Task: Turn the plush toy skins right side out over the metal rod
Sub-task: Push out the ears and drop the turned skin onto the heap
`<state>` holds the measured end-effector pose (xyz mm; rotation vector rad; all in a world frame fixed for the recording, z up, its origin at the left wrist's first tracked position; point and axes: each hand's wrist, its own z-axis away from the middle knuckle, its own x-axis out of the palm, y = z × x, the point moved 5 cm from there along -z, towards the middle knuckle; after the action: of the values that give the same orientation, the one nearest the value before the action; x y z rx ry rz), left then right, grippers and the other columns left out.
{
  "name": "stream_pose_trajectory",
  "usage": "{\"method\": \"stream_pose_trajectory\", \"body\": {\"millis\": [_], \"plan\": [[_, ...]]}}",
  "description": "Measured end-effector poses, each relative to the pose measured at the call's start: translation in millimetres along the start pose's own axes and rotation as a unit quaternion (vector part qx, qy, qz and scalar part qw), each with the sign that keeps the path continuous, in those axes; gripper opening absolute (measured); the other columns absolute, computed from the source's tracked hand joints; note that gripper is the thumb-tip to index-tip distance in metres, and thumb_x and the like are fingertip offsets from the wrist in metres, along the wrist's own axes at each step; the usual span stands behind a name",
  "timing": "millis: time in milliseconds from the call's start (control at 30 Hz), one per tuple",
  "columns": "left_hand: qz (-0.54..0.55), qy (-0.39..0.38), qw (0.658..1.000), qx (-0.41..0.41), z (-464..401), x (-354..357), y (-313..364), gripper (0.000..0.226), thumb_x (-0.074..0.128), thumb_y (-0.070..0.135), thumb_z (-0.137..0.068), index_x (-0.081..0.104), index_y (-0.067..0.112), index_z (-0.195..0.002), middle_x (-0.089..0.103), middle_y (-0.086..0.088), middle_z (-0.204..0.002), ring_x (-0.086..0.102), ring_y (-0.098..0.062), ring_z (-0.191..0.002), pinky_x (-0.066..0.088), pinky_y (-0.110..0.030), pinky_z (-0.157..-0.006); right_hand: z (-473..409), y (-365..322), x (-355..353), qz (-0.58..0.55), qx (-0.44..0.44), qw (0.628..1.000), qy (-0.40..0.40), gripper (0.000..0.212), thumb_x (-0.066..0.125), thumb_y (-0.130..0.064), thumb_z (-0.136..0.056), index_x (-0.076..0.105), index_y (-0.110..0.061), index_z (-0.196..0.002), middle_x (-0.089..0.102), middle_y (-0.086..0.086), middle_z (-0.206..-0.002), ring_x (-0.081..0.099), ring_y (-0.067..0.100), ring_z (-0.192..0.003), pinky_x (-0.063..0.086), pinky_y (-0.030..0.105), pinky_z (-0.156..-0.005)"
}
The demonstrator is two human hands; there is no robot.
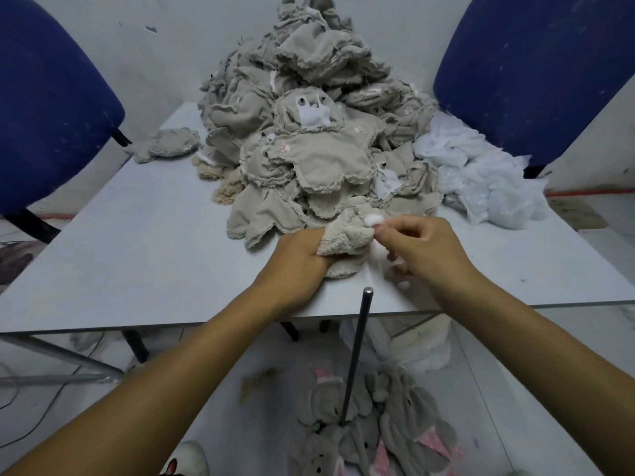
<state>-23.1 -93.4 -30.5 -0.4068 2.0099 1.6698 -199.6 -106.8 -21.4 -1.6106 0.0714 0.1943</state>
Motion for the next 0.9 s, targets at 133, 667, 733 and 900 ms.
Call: {"method": "stream_pose_trajectory", "body": {"millis": [133, 667, 733, 900], "plan": [[-0.044, 0.003, 0.999, 0.001, -5, -7, 0, 0.02, 0.07, 0.029, -0.083, 0.074, 0.04, -0.099, 0.072, 0.029, -0.092, 0.063, 0.012, -0.088, 0.047, -0.008, -0.074, 0, 2, -2, 0.014, -0.035, 0.999, 0.037, 0.012, 0.067, -0.016, -0.09, 0.069, -0.019, -0.078, 0.062, 0.008, -0.077, 0.063, 0.023, -0.073, 0.062, 0.04, -0.064], [-0.348, 0.07, 0.93, 0.089, 4, -34, 1, 0.071, 0.071, 0.005, -0.075, 0.054, 0.025, -0.14, 0.048, -0.007, -0.121, 0.041, -0.026, -0.114, 0.029, -0.042, -0.095, -3, -1, -17, 0.226, -0.128, 0.964, 0.05, 0.012, 0.052, -0.022, -0.099, 0.045, -0.032, -0.099, 0.061, 0.001, -0.085, 0.064, 0.024, -0.077, 0.055, 0.051, -0.071], [-0.315, 0.045, 0.938, 0.137, 5, -26, 8, 0.069, 0.075, 0.011, -0.077, 0.052, 0.023, -0.141, 0.05, -0.007, -0.125, 0.044, -0.025, -0.116, 0.033, -0.043, -0.099, -4, -1, -15, 0.213, -0.13, 0.968, 0.041, 0.021, 0.048, -0.02, -0.103, 0.04, -0.04, -0.109, 0.061, 0.001, -0.09, 0.066, 0.022, -0.079, 0.057, 0.049, -0.074], [-0.263, 0.043, 0.949, 0.17, 2, -24, 11, 0.043, 0.067, 0.003, -0.088, 0.063, 0.008, -0.13, 0.065, -0.009, -0.119, 0.059, -0.029, -0.111, 0.048, -0.048, -0.094, -4, 5, -14, 0.178, -0.11, 0.977, -0.046, 0.05, 0.073, -0.02, -0.089, 0.046, -0.05, -0.119, 0.059, -0.007, -0.098, 0.066, 0.012, -0.076, 0.054, 0.018, -0.07]]}}
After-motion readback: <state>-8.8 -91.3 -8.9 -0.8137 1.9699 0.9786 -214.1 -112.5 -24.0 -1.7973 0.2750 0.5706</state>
